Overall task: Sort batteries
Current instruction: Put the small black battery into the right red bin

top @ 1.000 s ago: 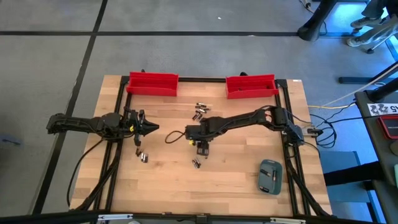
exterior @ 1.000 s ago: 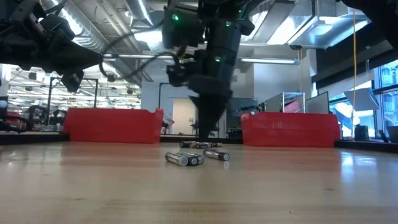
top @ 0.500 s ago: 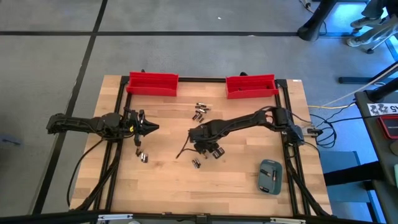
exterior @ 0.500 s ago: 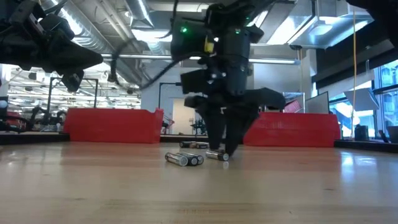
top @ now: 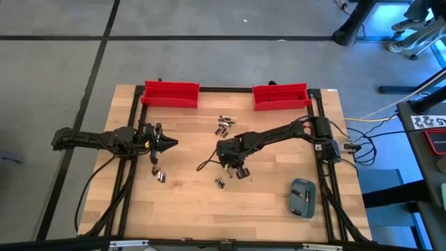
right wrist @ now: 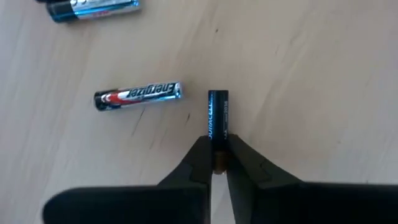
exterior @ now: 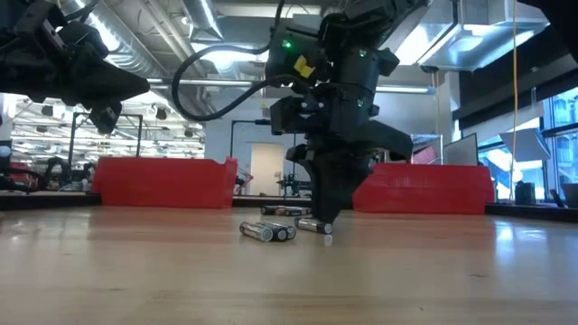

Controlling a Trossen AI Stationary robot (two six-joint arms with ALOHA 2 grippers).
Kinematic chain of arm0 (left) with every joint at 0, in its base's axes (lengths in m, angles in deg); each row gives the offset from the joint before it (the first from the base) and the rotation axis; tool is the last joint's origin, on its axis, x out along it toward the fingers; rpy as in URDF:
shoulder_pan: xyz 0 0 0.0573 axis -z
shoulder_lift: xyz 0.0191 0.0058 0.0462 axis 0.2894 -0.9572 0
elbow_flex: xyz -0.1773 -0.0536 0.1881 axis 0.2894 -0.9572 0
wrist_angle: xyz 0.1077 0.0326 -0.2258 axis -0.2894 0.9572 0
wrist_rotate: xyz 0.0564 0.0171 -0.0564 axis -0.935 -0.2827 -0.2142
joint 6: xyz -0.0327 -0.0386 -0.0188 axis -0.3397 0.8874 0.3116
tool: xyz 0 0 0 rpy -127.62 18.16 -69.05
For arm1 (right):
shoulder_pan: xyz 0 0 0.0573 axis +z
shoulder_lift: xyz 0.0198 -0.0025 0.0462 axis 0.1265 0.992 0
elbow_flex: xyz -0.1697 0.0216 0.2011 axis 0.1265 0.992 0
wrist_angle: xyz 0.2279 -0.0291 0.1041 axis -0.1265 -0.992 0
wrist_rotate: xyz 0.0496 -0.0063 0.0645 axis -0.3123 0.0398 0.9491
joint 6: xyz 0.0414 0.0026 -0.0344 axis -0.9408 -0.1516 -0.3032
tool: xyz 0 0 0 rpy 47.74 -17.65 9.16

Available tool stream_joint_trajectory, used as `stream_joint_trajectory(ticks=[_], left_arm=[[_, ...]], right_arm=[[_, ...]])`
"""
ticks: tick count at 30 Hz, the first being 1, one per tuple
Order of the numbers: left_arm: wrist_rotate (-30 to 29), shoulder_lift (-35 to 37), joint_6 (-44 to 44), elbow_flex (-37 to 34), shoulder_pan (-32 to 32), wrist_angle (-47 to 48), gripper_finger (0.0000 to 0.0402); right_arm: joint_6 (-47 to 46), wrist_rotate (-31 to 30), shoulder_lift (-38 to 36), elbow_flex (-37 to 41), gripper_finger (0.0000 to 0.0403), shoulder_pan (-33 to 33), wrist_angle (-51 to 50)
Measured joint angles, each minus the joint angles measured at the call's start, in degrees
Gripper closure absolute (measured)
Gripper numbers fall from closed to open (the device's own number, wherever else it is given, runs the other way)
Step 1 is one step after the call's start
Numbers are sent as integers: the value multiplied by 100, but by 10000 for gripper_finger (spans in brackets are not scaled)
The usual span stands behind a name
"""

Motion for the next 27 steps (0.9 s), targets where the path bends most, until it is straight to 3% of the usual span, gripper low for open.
stream_joint_trajectory(ticks=[5,10,14,20,27], left_arm=[[1,0,99,0,4,0,382],[2,2,42,0,7,0,382],[2,0,91,0,7,0,382],[1,0,132,0,7,0,382],[1,0,-104,0,7,0,382]], right_arm=[[-205,-218,-512,70,389,-68,323],[-353,-1075,-1254,22,389,-358,891],[-643,-1080,-1460,3,389,-802,1373],[-1063,-1290,-1576,-900,389,-1540,635],[-1950,-1038,-1571,-1060,389,-2304,-690]])
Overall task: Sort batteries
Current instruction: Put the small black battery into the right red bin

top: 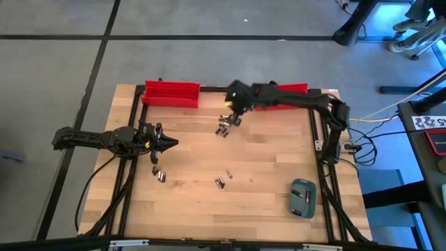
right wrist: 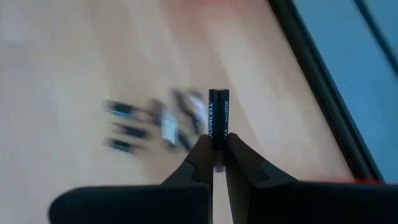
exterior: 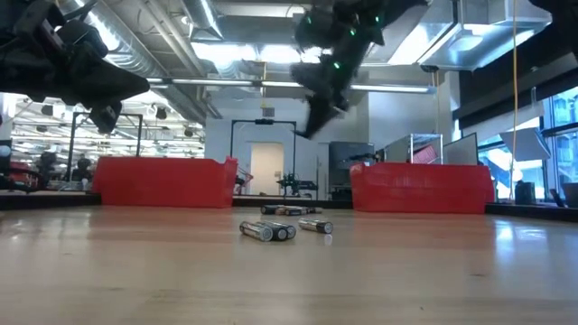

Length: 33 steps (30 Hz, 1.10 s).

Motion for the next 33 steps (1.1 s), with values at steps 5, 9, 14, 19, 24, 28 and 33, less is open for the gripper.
stream_joint_trajectory(ticks=[5,9,14,19,24,28,33], left_arm=[[0,2,-308,0,0,0,382],[-1,2,-384,0,0,0,382],[-1,2,-382,0,0,0,382],[-1,2,-287,0,0,0,382],[-1,2,-273,0,-2,0,382],[-1,2,-273,0,-2,0,382],[-3,2,-361,0,-2,-2,382]], right_arm=[[-469,20,-4,83,389,-639,-182],[-642,53,-7,81,389,-1131,-515],[-652,17,-7,81,389,-1635,-1187],[-773,-26,-7,81,389,-2030,-1918],[-782,-50,-7,81,389,-2381,-2282],[-767,250,-7,81,389,-2596,-2106],[-724,529,113,165,389,-2605,-2008]])
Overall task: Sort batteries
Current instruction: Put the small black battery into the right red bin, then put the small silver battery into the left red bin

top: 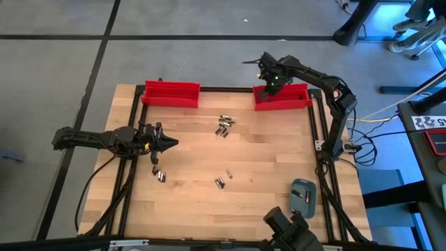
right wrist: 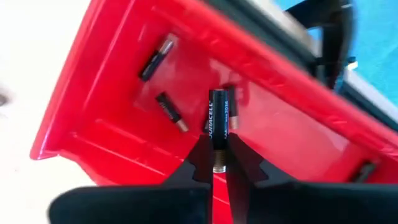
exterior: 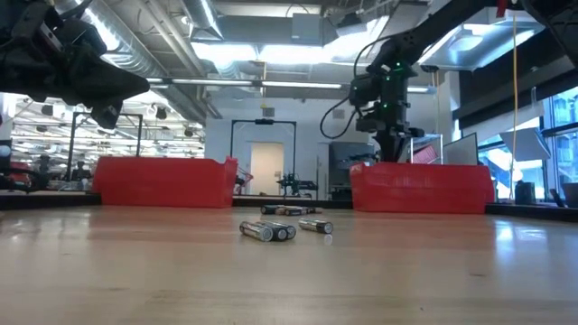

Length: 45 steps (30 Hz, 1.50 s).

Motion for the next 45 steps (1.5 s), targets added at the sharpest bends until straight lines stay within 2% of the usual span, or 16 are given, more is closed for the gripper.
stream_joint_trajectory(ticks=[3,13,22,30,35,39,45], left_arm=[[0,0,-21,0,0,2,382],[0,0,-61,0,0,-1,382],[0,0,-61,0,0,1,382],[0,0,-61,0,0,-1,382],[0,0,-61,0,0,-1,382],[0,0,-61,0,0,-1,382],[2,0,-61,0,0,-1,382]], right_arm=[[3,235,26,84,389,34,68],[-220,427,26,561,389,81,1078],[-229,429,26,852,387,81,1208],[-184,324,26,931,298,76,1203],[-108,322,-39,630,247,76,891],[-69,210,-235,236,238,109,513],[14,-656,-847,-41,248,437,227]])
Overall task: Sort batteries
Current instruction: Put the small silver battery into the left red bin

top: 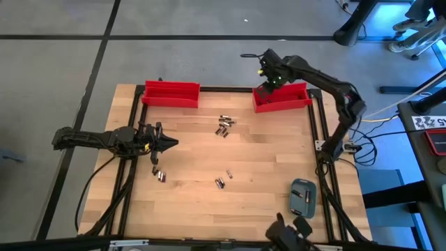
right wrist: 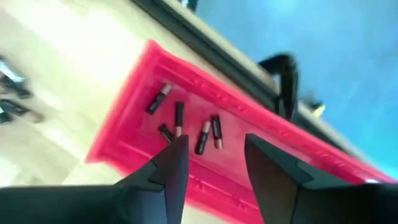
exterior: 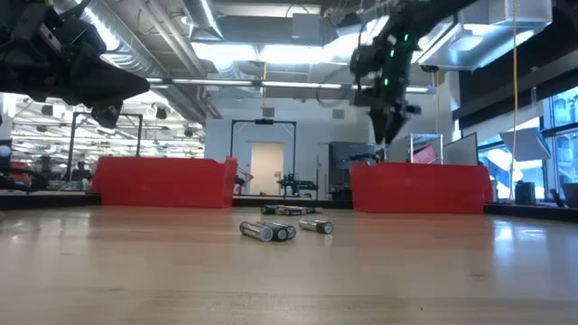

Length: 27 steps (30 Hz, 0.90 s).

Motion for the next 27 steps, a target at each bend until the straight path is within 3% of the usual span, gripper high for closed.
stream_joint_trajectory(ticks=[7,17,23,27], left_arm=[[0,0,0,0,0,0,382],[0,0,0,0,0,0,382],[0,9,0,0,1,-2,382],[0,8,0,0,0,-1,382]], right_arm=[[166,-382,-559,-5,253,982,186],[569,-266,-427,130,253,2837,1294],[369,-264,-424,844,253,3661,1772],[89,129,-418,1435,253,3970,2102]])
